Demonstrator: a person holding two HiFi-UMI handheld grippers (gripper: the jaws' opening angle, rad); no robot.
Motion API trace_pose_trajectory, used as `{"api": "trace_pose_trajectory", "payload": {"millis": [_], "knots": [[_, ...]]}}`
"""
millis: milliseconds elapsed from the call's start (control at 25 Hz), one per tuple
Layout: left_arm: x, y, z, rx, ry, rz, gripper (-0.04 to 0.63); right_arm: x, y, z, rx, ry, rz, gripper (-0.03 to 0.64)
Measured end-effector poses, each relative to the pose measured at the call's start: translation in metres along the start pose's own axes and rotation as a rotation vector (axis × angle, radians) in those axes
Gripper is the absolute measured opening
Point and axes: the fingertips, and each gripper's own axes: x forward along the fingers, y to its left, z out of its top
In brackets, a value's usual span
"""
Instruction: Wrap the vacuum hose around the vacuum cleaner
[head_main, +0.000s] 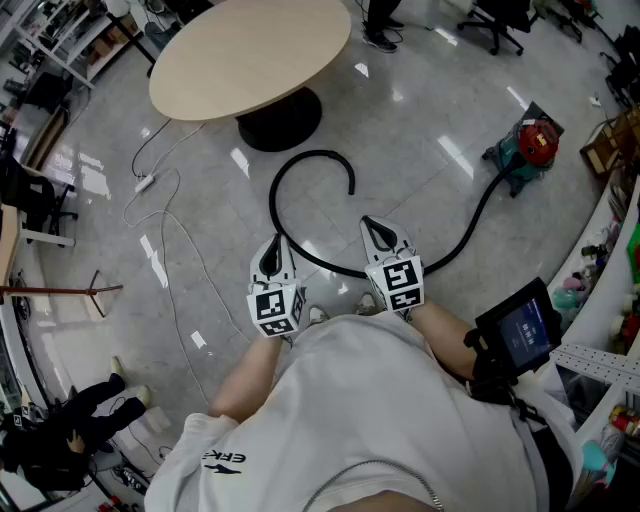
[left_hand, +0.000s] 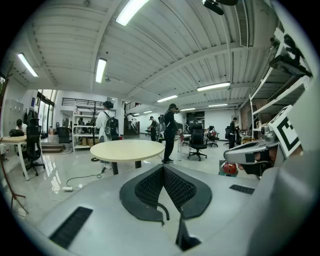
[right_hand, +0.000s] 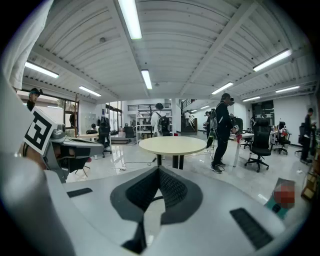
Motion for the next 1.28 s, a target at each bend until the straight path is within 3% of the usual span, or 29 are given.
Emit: {"api": "trace_pose_trajectory", "payload": {"millis": [440,840,1280], "knots": [[-0.004,0.002,-0.006,0.007,0.009,0.017,0.002,0.000,-0.002,-0.006,0.004,-0.002,0.010,0.002],[0.011,0.014,-0.027,0.013,0.070,0.068,0.002,0.020,-0.008,-0.024,0.009,0.048,0.066,0.002],[0.073,0.070,-0.103,0.062,0.205,0.034,0.003,0.097,0.021,-0.093,0.030,0.188,0.099,0.002]]}}
